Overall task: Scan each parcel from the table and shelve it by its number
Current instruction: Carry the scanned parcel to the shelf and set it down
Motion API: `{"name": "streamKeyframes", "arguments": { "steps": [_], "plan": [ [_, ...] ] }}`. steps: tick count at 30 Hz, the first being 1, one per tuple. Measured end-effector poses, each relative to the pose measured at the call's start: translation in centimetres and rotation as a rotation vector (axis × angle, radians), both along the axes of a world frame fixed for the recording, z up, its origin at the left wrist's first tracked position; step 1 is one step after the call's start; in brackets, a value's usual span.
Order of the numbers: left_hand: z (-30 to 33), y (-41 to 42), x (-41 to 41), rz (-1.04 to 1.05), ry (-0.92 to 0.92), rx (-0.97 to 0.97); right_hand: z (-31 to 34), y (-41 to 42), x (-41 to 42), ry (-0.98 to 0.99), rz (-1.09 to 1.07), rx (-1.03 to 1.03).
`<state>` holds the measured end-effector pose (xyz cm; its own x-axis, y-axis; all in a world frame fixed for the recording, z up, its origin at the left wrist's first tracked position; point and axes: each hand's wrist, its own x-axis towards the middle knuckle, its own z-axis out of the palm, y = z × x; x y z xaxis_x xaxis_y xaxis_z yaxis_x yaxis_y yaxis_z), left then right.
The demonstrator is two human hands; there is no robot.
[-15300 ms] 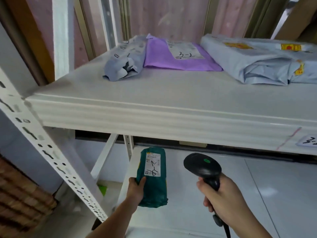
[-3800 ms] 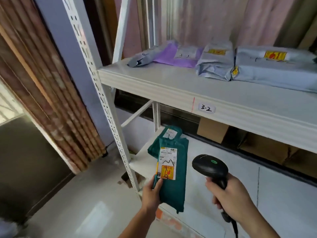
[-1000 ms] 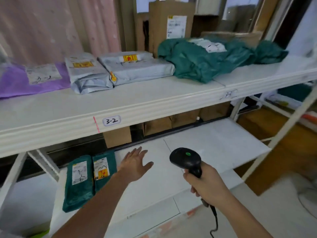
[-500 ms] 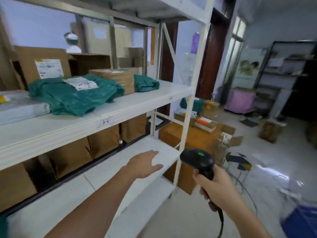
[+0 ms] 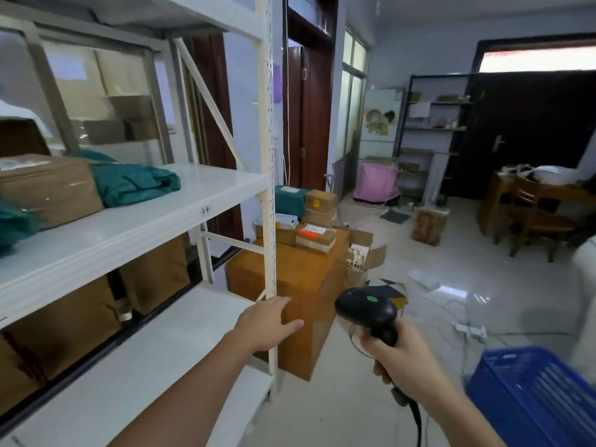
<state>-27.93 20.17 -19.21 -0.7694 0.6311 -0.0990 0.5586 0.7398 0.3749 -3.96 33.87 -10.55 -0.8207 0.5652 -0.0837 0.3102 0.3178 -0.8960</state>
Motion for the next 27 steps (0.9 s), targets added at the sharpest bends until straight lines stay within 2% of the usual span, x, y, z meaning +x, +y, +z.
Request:
{"name": "streamKeyframes", "arguments": {
  "steps": [20, 27],
  "plan": [
    [-3.0, 25.9, -25.8, -0.195, 0.081, -0.135, -3.3, 25.5, -20.3, -0.034, -0.181, 0.001],
    [-6.3, 37.2, -34.6, -0.073, 0.047, -0.147, -5.2, 38.3, -29.3, -0.035, -0.176, 0.057]
  ]
}}
